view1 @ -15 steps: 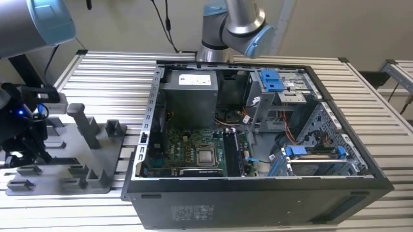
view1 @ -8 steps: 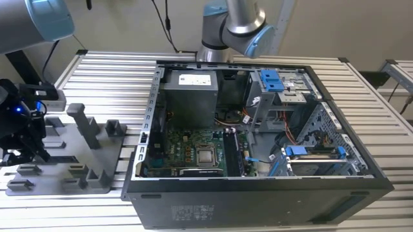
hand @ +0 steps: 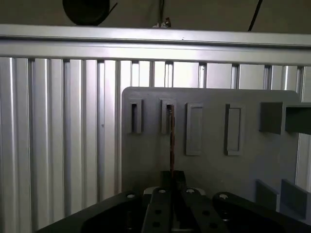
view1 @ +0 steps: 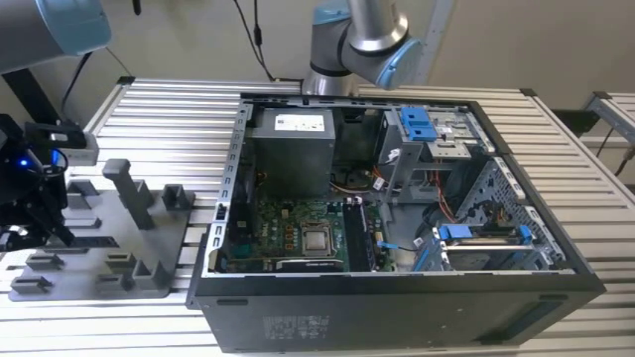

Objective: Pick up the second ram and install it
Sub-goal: 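Pick up the second ram and move it above second insertion slot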

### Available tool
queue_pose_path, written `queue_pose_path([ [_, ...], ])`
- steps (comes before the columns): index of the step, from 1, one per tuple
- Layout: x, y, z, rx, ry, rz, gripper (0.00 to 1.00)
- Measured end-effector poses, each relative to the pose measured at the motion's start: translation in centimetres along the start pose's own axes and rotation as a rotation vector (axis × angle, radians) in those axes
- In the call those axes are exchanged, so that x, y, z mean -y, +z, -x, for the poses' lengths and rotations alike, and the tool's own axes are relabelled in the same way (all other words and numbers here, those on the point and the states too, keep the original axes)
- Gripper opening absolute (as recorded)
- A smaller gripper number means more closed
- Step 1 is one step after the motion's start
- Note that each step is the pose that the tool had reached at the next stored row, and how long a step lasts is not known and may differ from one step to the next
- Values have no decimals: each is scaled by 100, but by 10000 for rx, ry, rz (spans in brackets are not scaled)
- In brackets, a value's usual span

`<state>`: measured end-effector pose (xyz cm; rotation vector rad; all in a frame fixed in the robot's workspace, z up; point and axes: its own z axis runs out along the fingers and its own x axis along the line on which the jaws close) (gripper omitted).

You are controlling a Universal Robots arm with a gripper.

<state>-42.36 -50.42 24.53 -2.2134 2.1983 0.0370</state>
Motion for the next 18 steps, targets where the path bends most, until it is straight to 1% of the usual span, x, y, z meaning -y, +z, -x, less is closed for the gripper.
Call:
queue_pose_path([
  [9,0,-67,2,9,0,-1,14],
  [13,0,-123,4,54,0,-1,14],
  [18,0,-219,7,90,0,0,14],
])
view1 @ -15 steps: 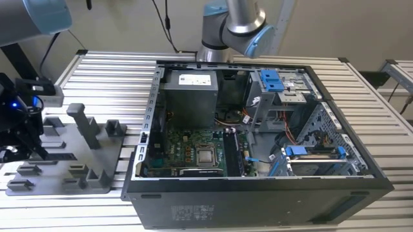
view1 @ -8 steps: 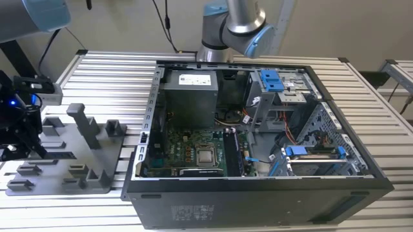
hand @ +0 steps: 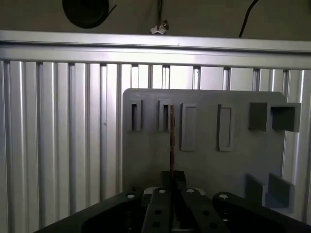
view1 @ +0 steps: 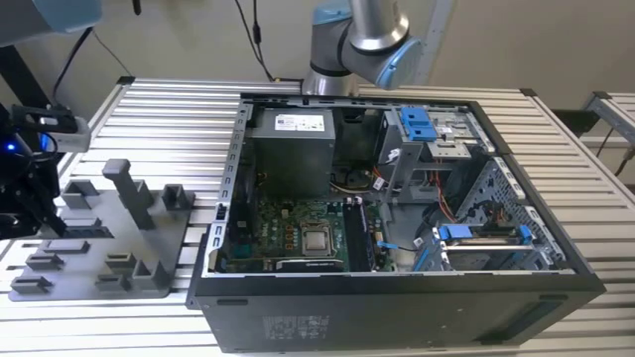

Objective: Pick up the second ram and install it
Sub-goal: 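Pick up the second ram and move it above second insertion slot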

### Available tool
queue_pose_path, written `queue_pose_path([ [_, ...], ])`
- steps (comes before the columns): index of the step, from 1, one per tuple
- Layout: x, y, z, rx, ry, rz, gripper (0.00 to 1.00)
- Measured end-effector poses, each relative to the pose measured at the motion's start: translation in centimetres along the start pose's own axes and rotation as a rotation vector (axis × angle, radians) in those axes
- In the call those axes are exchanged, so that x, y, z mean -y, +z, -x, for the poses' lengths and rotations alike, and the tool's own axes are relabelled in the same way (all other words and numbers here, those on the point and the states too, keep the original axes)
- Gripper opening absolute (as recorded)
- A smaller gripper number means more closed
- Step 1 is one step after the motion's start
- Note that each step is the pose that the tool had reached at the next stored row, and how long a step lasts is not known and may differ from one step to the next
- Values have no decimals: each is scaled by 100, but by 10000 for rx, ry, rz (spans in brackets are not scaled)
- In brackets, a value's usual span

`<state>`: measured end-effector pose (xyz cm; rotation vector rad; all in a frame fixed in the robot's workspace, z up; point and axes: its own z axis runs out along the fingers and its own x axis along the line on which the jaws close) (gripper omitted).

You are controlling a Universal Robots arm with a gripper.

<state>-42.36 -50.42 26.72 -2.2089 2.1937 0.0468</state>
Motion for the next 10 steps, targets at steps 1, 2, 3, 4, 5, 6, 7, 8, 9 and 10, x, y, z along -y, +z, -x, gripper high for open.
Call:
queue_pose_path([
  [1,0,-20,1,7,1,0,14],
  [2,0,-37,1,12,0,-1,14],
  [3,0,-54,2,15,0,-1,14],
  [4,0,-72,3,15,0,2,14],
  [5,0,-90,4,15,1,4,14],
  [6,0,-108,5,16,0,4,14],
  [7,0,-127,5,16,0,4,14],
  [8,0,-144,6,17,1,4,14],
  [9,0,-162,6,18,0,4,14],
  [10,0,-181,7,19,1,4,14],
])
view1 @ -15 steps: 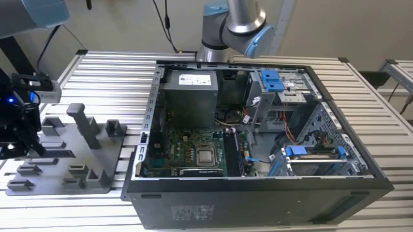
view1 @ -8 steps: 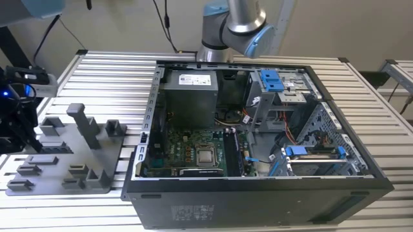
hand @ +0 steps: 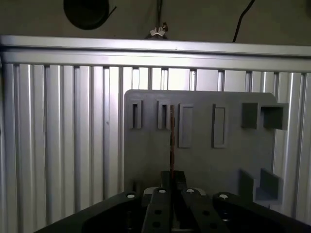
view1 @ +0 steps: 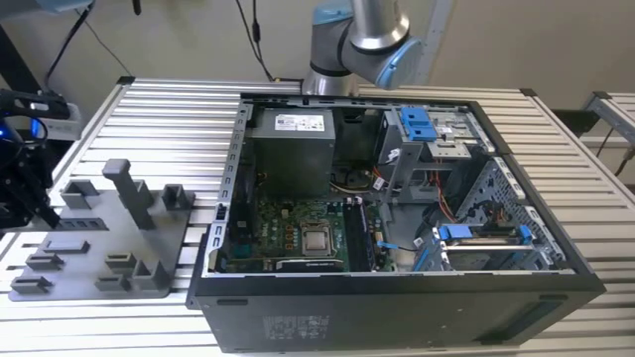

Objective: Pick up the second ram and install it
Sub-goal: 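Pick up the second ram and move it above second insertion slot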

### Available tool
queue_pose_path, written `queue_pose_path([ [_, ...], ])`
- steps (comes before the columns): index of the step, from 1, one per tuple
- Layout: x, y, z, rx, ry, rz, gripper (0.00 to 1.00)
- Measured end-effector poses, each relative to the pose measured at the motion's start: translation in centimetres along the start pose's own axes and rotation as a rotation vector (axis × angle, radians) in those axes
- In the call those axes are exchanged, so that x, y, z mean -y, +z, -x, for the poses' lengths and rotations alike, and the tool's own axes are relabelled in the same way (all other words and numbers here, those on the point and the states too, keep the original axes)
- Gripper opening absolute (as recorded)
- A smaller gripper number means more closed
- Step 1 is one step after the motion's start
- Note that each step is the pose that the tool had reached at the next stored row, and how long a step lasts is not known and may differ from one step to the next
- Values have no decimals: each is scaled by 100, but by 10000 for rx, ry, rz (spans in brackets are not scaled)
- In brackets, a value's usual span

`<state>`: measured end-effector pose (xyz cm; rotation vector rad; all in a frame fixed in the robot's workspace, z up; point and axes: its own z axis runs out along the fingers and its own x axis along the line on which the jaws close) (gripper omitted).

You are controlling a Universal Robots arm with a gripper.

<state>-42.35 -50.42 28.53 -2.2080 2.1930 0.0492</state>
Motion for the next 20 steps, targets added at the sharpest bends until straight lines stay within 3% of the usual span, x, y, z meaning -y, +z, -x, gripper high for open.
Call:
queue_pose_path([
  [20,0,-386,16,6,-1,1,14],
])
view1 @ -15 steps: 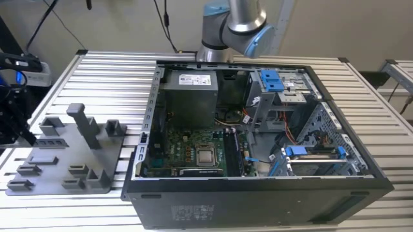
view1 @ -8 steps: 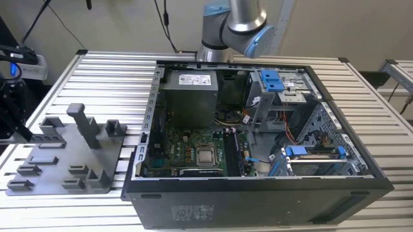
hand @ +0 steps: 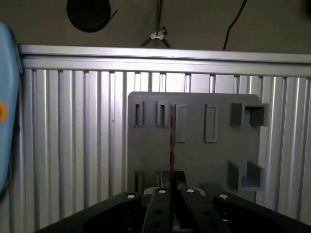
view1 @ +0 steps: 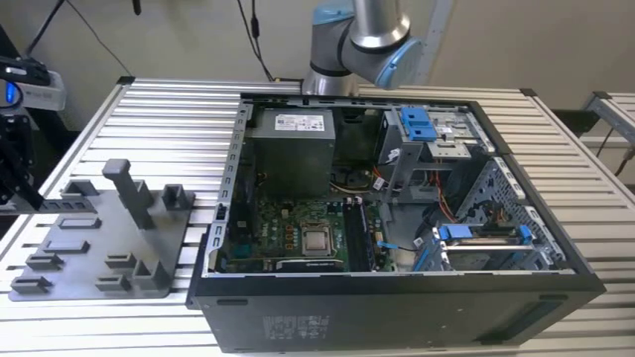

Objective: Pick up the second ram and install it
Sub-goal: 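Pick up the second ram and move it above second insertion slot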

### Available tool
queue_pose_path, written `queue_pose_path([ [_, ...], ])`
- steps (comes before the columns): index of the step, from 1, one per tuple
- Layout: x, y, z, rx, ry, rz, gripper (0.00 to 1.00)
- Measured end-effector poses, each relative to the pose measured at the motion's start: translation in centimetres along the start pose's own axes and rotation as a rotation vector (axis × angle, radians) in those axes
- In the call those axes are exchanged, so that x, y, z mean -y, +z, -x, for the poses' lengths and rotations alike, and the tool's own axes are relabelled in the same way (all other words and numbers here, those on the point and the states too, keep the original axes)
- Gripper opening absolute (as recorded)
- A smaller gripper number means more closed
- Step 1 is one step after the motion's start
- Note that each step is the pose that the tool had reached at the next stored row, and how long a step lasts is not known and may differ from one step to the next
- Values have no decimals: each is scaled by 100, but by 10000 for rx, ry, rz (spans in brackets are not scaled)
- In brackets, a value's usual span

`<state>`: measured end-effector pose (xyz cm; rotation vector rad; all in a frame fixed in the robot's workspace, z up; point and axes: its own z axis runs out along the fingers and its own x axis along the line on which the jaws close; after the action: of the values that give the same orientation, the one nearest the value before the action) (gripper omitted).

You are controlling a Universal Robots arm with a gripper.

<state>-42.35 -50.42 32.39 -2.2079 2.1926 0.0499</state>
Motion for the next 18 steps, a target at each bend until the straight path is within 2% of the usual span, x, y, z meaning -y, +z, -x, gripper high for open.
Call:
queue_pose_path([
  [18,-1,-328,14,2,1,0,14],
])
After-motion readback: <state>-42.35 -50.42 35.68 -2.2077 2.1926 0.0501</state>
